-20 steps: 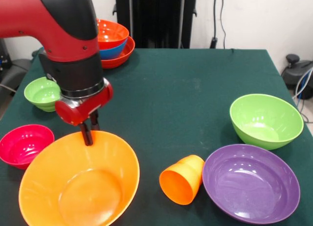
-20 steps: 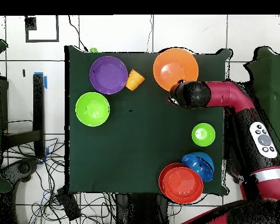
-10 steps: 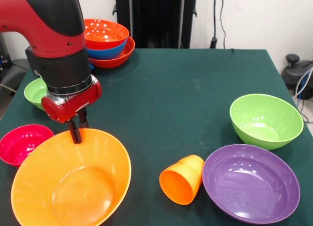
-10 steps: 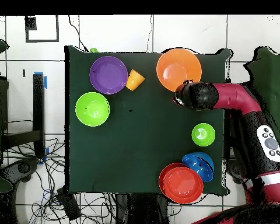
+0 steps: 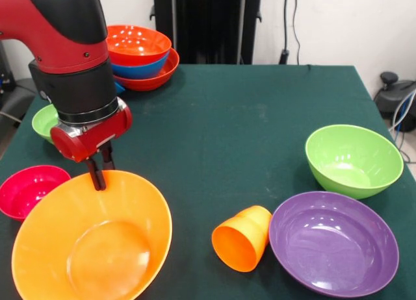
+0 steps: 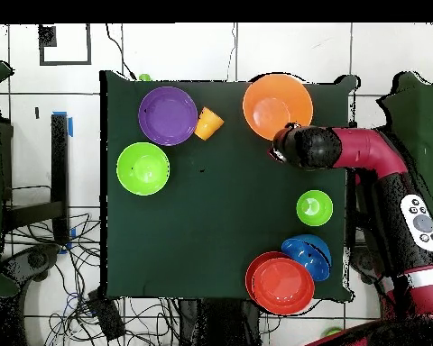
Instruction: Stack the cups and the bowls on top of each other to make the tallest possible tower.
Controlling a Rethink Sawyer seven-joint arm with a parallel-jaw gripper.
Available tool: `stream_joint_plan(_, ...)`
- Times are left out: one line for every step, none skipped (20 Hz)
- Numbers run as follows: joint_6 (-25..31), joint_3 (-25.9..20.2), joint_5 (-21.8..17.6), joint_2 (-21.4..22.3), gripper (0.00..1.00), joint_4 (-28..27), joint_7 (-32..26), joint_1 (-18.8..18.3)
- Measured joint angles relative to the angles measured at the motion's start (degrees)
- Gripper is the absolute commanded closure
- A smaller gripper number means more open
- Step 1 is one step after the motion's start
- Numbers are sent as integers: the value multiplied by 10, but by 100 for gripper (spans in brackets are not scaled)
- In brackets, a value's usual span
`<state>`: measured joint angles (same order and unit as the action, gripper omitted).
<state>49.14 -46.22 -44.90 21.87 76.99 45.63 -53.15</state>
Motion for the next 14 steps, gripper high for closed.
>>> stream_joint_plan(0, -1, 0, 0, 100, 0, 0, 0)
stream_joint_plan(0, -1, 0, 0, 100, 0, 0, 0)
stream_joint_plan(0, -1, 0, 0, 100, 0, 0, 0)
stream_joint_plan(0, -2, 0, 0, 100, 0, 0, 0)
stream_joint_plan(0, -2, 0, 0, 100, 0, 0, 0)
stream_joint_plan(-1, -2, 0, 0, 100, 1, 0, 0)
stream_joint_plan(-1, -3, 0, 0, 100, 1, 0, 0)
stream_joint_plan(-1, -3, 0, 0, 100, 1, 0, 0)
stream_joint_plan(-1, -3, 0, 0, 100, 1, 0, 0)
stream_joint_plan(-1, -3, 0, 0, 100, 1, 0, 0)
stream_joint_plan(-1, -3, 1, 0, 100, 1, 0, 0)
stream_joint_plan(-1, -3, 2, 0, 100, 2, 0, -1)
stream_joint_plan(-1, -3, 5, 1, 100, 4, 0, -1)
stream_joint_plan(-1, -3, 10, 4, 100, 7, 0, -2)
